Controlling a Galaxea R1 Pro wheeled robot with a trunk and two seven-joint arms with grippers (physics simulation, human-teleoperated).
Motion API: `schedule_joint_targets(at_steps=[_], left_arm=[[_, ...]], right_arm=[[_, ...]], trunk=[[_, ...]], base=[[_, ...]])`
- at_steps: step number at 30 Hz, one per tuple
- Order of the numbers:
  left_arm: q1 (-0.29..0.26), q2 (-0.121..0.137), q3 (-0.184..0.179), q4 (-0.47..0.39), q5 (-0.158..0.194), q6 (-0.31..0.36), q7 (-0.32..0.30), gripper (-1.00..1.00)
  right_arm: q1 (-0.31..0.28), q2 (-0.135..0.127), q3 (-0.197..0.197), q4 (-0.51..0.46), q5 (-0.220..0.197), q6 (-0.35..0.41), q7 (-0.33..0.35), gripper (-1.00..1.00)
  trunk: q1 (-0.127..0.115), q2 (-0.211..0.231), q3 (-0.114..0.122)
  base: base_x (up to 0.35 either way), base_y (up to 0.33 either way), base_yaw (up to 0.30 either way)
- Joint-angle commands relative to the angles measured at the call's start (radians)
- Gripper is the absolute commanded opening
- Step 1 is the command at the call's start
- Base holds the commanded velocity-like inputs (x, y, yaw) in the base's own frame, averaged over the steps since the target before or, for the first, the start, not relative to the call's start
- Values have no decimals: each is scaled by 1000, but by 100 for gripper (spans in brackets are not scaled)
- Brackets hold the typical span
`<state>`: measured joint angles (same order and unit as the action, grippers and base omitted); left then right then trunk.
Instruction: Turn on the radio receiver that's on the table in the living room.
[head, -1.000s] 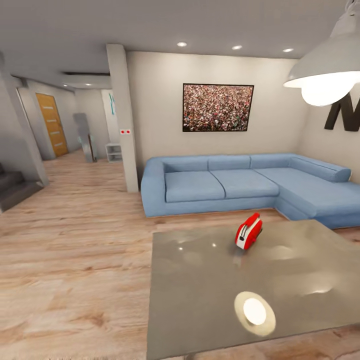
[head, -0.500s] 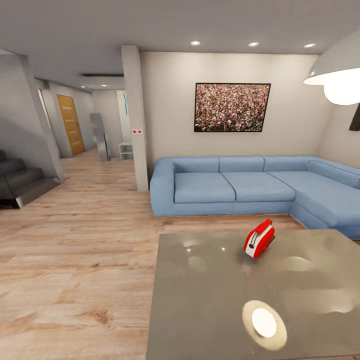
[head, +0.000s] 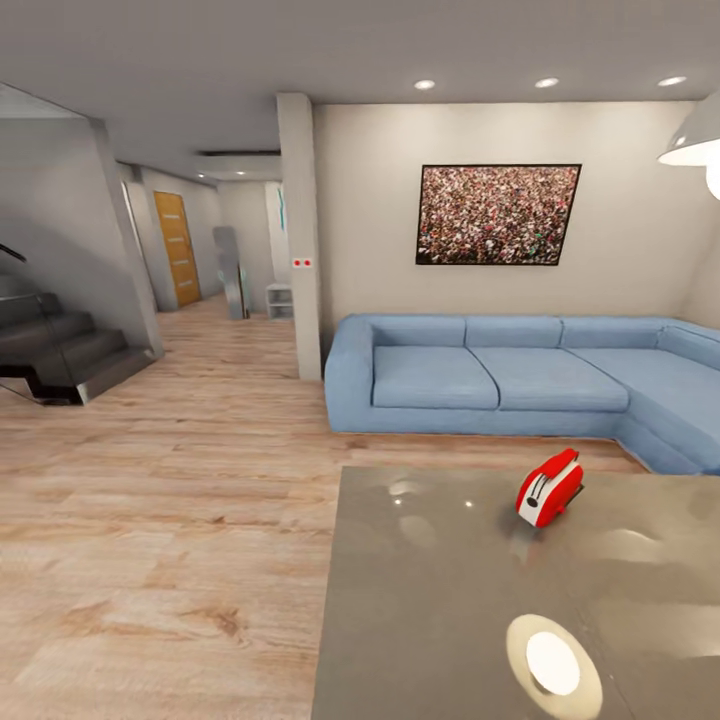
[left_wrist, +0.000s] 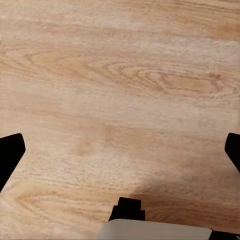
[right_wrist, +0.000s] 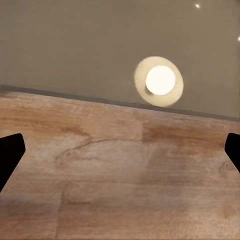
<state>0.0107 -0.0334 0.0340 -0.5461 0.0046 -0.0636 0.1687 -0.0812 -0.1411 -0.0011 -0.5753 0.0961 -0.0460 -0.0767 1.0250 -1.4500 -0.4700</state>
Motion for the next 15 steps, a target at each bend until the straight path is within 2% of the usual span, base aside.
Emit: schedule_joint_targets(at_steps=[1, 8, 11, 14, 15], left_arm=[[0, 1, 0, 0, 0, 0, 0, 100], [0, 8, 0, -16, -3, -2, 0, 100], [0, 37, 0, -73, -1, -5, -8, 100], [0, 47, 0, -152, -5, 0, -8, 100], [0, 48, 0, -167, -6, 2, -7, 100]], right_arm=[[0, 0, 0, 0, 0, 0, 0, 100], [0, 2, 1, -15, 13, 2, 1, 100], [-8, 5, 0, -152, 16, 9, 3, 100], [-15, 8, 0, -310, 9, 15, 4, 100], [-19, 8, -1, -330, 8, 15, 4, 100]], trunk=[[0, 0, 0], [0, 0, 0], [0, 0, 0], [0, 0, 0], [0, 0, 0]], base=[[0, 0, 46], [0, 0, 11], [0, 0, 0], [0, 0, 0], [0, 0, 0]])
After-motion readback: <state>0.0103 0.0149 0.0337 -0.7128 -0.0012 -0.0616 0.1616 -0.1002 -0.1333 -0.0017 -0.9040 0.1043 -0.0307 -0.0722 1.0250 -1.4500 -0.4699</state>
